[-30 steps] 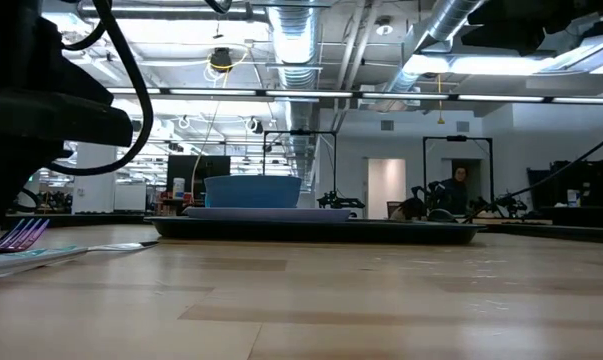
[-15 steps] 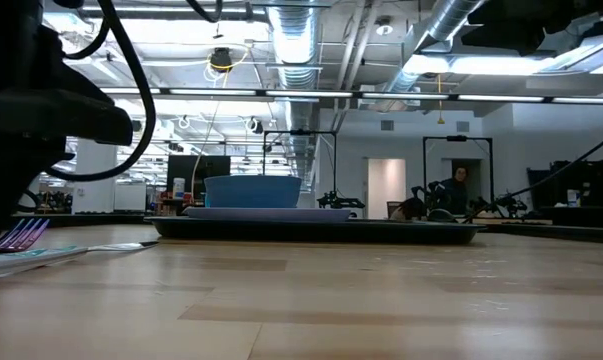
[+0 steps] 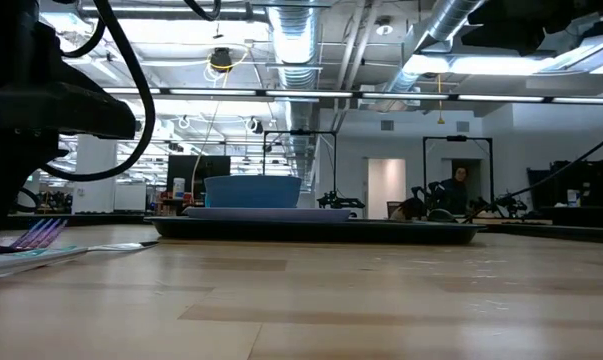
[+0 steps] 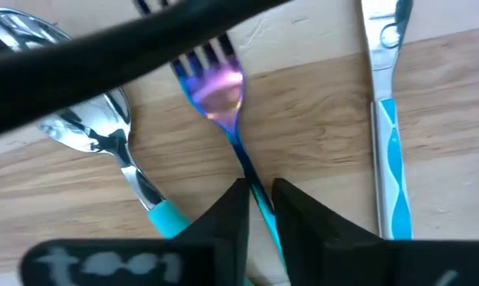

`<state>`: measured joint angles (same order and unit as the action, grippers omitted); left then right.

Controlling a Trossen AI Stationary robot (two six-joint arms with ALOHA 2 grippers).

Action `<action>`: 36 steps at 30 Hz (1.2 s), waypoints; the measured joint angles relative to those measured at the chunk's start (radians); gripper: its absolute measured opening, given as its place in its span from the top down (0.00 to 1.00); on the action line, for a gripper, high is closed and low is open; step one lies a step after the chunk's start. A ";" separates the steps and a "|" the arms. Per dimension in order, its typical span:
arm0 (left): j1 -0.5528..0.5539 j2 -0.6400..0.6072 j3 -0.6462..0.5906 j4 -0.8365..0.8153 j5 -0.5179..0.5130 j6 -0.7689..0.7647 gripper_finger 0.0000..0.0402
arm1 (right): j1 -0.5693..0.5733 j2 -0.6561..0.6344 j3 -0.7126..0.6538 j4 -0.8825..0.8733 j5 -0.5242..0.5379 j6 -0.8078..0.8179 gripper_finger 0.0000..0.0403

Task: Set up tray
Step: Put the blue fork on top of the black napkin on the black tray

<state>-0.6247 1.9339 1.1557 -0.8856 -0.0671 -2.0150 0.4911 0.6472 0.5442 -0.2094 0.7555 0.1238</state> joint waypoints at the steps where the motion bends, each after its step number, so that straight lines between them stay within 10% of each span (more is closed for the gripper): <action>1: 0.000 0.000 0.000 0.001 -0.006 0.000 0.91 | 0.000 0.000 0.000 0.000 0.000 0.000 0.38; 20: -0.004 -0.011 0.039 -0.036 -0.088 0.045 0.98 | 0.000 0.000 0.000 0.000 0.001 0.000 0.38; 36: 0.010 -0.010 0.309 -0.415 -0.391 0.095 0.98 | 0.000 0.000 0.000 0.001 0.001 0.013 0.38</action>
<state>-0.6144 1.9236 1.4645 -1.3007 -0.4578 -1.9203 0.4908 0.6476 0.5442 -0.2085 0.7567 0.1364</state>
